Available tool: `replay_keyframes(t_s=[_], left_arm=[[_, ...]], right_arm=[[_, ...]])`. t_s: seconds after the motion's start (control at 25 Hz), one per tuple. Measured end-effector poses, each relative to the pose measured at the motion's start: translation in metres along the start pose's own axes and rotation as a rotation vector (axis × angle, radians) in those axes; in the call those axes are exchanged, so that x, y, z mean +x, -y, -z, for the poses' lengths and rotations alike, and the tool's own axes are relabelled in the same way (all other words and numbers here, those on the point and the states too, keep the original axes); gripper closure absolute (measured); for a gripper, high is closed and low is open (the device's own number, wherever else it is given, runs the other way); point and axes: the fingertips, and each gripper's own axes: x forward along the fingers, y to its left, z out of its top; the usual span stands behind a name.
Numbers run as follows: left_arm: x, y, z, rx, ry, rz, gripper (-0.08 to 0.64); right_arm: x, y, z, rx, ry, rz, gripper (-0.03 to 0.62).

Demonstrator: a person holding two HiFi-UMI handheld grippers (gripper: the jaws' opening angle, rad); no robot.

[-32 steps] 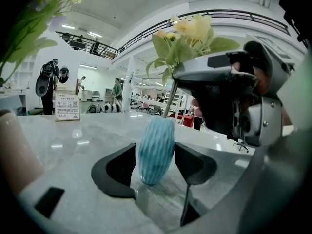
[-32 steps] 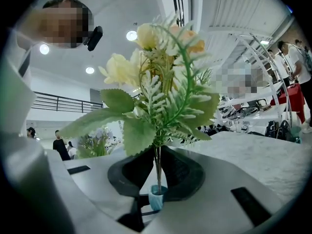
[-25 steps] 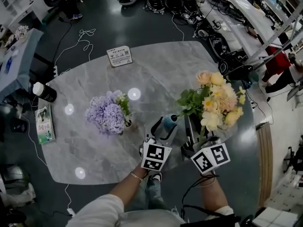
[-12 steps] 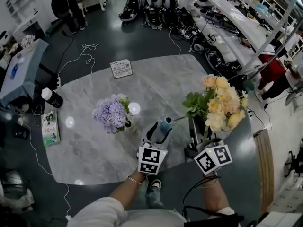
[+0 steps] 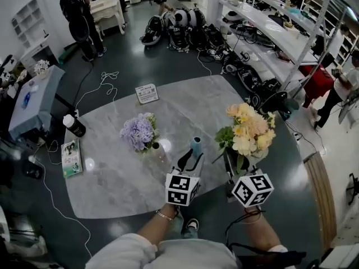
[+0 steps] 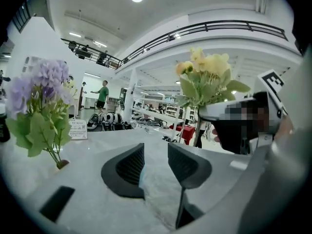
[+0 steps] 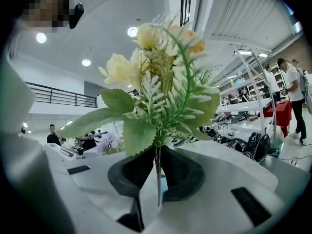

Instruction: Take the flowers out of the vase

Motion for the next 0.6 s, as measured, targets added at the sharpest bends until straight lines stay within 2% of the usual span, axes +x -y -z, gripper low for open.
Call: replay_keyframes(t_s=[0.24,0.6], left_arm=[[-0.019,0.026,-0.015,0.035,0.027,0.001,0.546],[-0.030,0.056,-0.007,0.045,0.004,0.052,0.552]], right_arm=[[-0.036,0.000,0.015,-0.002,-0.040,0.018,0.546],[-0.056,0.000,0.028,0.035,-0.060,0.043,0.546]])
